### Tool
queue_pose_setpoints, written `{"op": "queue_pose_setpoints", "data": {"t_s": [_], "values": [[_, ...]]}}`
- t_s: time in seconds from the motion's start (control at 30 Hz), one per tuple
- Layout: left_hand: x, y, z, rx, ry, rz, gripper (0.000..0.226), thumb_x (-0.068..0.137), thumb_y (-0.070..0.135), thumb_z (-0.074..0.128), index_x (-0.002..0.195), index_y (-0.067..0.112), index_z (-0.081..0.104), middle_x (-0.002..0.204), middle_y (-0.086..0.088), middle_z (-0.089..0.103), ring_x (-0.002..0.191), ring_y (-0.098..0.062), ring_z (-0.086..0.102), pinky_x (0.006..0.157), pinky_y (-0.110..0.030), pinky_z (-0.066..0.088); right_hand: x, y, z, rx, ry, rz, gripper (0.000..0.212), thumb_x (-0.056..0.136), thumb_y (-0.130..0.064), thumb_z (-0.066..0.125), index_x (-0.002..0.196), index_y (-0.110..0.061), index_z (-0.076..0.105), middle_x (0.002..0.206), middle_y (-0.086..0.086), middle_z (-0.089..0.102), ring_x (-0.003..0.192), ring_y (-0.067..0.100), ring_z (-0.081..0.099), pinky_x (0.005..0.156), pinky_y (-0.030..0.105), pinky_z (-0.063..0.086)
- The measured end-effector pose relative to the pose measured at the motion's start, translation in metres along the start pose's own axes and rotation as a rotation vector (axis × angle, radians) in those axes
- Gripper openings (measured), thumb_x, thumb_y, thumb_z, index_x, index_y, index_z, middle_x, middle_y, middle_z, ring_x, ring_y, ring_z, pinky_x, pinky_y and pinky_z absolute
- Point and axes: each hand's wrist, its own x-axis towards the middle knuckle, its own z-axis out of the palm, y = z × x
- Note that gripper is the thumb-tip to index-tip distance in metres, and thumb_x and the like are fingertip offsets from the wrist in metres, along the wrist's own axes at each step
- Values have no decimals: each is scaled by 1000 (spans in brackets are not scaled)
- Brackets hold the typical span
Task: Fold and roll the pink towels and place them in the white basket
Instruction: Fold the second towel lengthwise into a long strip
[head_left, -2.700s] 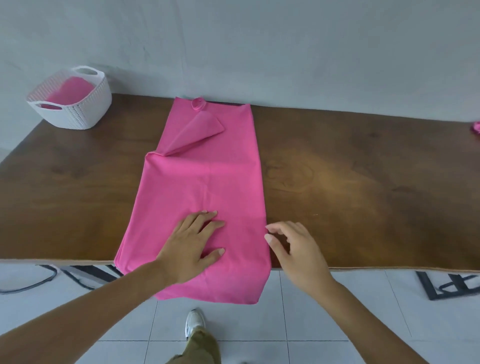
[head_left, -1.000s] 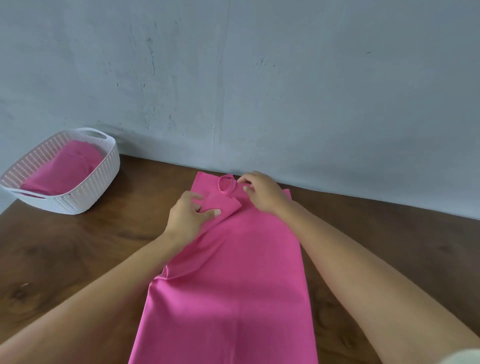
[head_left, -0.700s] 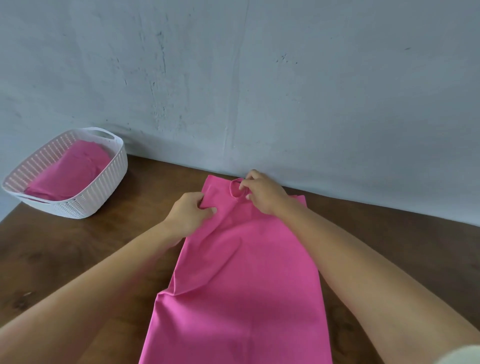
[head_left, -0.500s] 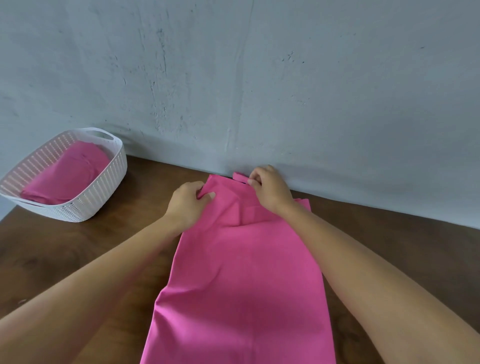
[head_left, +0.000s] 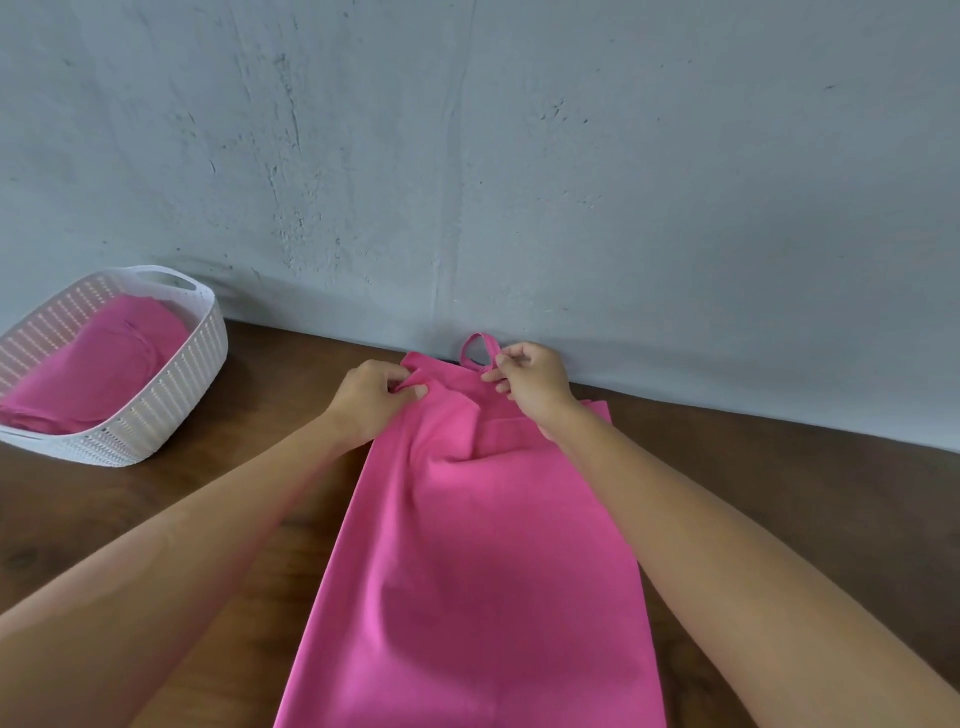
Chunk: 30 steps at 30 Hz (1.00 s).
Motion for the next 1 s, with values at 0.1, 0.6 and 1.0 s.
{"op": "queue_pose_setpoints", "data": {"t_s": [0.1,0.6,1.0], "values": [[-5,2,-5,-38,39,18,44,95,21,67,60,9,43,58,2,35,55,-9,28,54,-31,22,-5,-3,-3,32,7,17,10,100,-7,54,109,-10,59,92,9,75,55,-2,62,53,14,46],[-26,23,-18,-208,125,106,29,90,35,75,76,10,72,77,-17,67,66,-18,53,63,-45,45,-39,14,-71,-1203,-298,-326,40,98,-55,50,122,-24,58,119,-5,61,118,18,47,104,39,32],[-42,36,-26,-244,125,66,18,87,31,79,76,17,76,76,-7,73,84,-35,67,76,-49,54,-46,16,-76,-1267,-314,-343,34,97,-46,59,122,-24,59,122,-1,50,121,21,37,106,38,30]]}}
